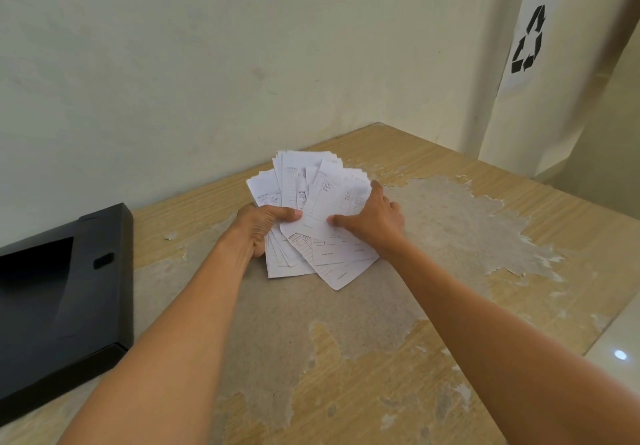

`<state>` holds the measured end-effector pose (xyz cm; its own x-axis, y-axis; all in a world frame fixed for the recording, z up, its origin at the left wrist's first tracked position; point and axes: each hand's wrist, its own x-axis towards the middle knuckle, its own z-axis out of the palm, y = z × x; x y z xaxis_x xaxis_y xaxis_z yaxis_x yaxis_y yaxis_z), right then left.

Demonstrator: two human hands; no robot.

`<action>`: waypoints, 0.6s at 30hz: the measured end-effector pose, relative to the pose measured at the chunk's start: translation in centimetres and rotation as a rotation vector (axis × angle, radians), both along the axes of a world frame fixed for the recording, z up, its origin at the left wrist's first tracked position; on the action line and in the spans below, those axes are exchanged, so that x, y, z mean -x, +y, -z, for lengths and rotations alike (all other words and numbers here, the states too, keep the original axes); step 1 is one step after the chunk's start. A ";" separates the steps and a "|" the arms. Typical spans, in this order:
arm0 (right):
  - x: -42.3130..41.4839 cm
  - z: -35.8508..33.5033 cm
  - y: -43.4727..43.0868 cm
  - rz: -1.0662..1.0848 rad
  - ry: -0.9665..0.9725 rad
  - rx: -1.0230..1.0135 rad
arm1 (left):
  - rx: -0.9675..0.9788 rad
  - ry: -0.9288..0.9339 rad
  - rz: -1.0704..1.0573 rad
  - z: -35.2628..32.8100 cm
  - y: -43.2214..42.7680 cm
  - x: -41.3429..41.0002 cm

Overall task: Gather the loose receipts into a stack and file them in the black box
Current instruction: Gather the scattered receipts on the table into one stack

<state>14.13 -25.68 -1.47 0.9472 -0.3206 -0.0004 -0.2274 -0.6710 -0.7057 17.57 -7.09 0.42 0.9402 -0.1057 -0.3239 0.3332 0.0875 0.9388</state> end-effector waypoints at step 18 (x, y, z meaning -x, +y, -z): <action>-0.6 -1.8 -1.4 -0.029 0.043 -0.710 | 0.122 -0.082 0.079 0.6 -0.2 -0.3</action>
